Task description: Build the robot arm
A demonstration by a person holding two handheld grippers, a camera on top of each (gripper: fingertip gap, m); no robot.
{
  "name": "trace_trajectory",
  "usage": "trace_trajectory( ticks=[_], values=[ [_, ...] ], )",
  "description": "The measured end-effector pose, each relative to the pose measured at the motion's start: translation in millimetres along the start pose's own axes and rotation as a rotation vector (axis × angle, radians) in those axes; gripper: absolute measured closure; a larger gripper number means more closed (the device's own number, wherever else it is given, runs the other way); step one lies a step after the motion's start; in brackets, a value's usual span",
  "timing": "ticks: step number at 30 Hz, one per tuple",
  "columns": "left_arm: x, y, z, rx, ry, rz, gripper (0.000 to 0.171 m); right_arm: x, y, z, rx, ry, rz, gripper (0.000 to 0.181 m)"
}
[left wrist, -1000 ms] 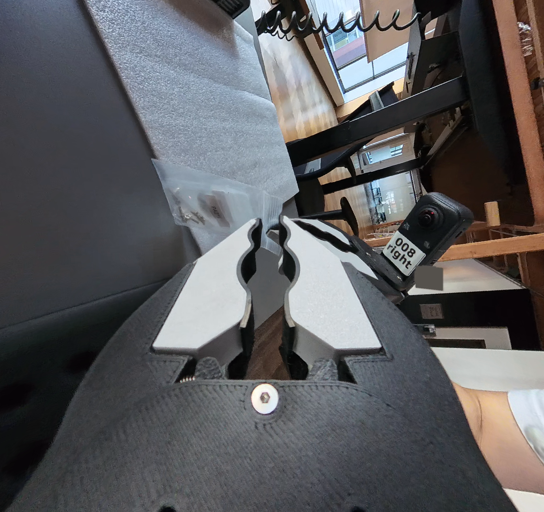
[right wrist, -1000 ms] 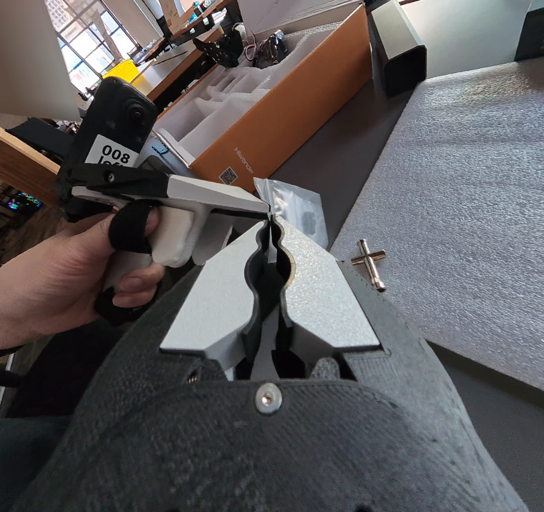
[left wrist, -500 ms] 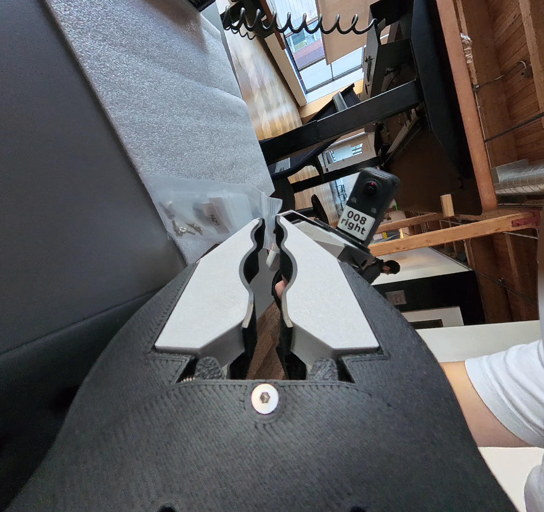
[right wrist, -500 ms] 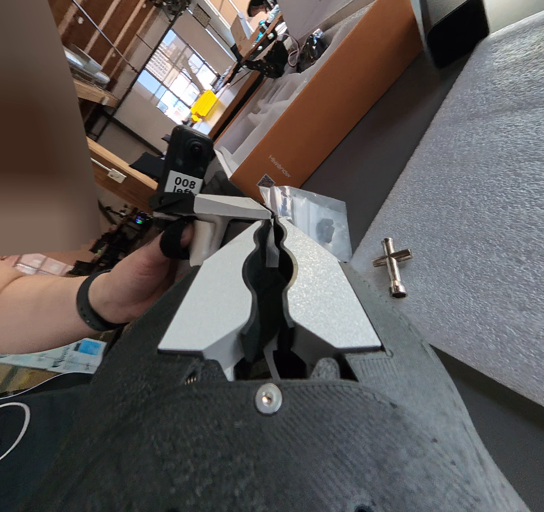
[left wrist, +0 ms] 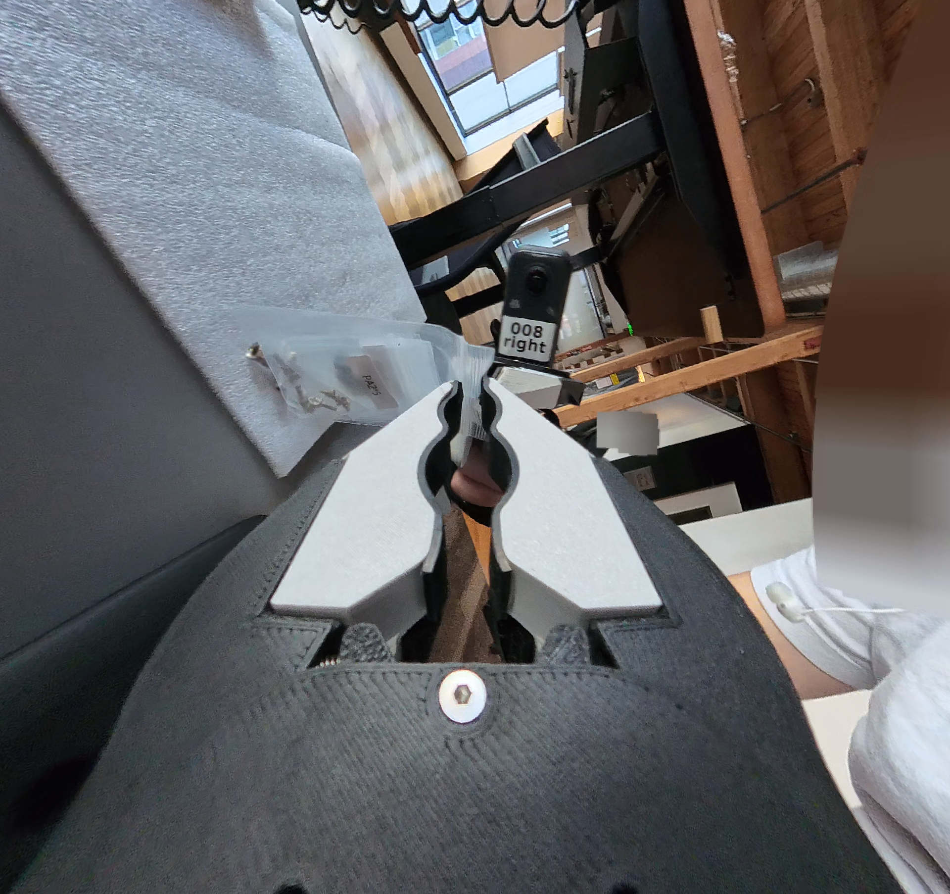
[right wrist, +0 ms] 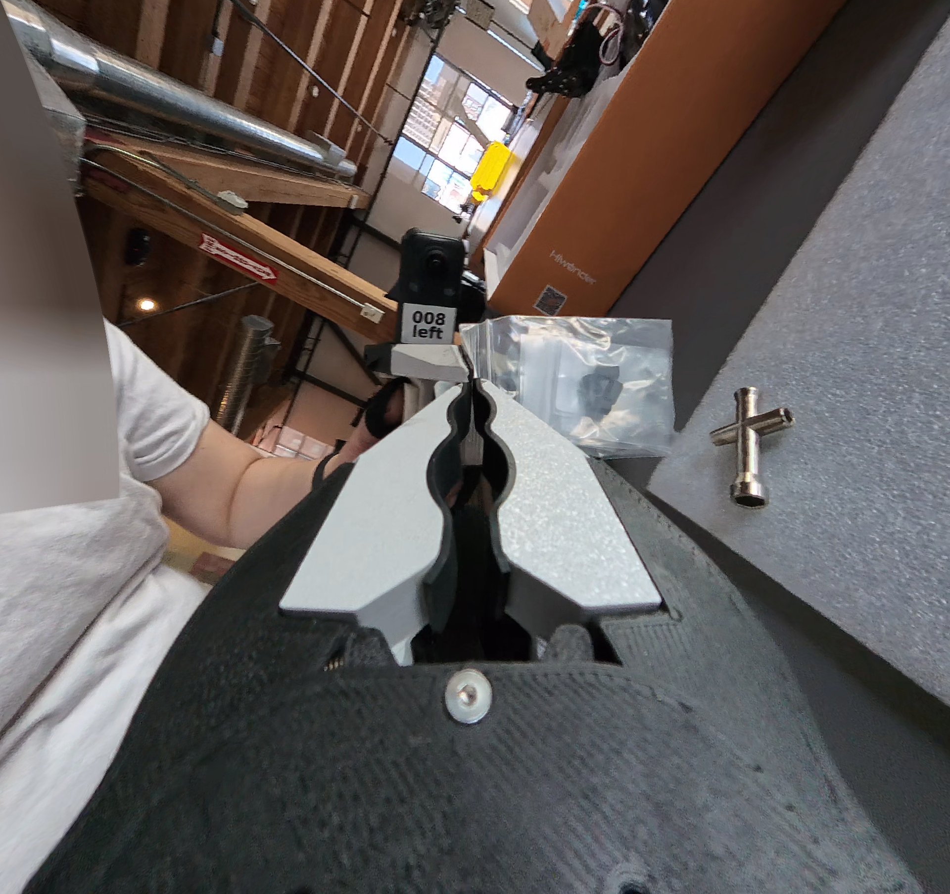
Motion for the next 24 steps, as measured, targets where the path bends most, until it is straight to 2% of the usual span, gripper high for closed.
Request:
trace_trajectory(
  ticks=[7,13,24],
  values=[
    [-13.4,0.5,-2.5,-0.001,-0.036,0.165,0.166,12.3,-4.3,-4.7,-0.05,0.118,-0.176,0.181],
    [-20.0,0.5,-4.9,0.001,-0.011,0.21,0.166,16.6,-4.2,-6.1,-0.07,0.195,-0.264,0.181],
    [-12.8,0.7,-4.4,0.01,-0.027,0.166,0.171,7.2,-5.1,-5.4,-0.084,0.258,-0.216,0.181]
  ],
)
Point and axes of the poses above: each gripper's, where its closed fingertips meet, y out along the fingers, z out of its underside, x = y × z across the jaws, the point moved 6 cm from there along -y, back along the fingers, and after that the axes turned 2 degrees about y, right-handed, at the moved point
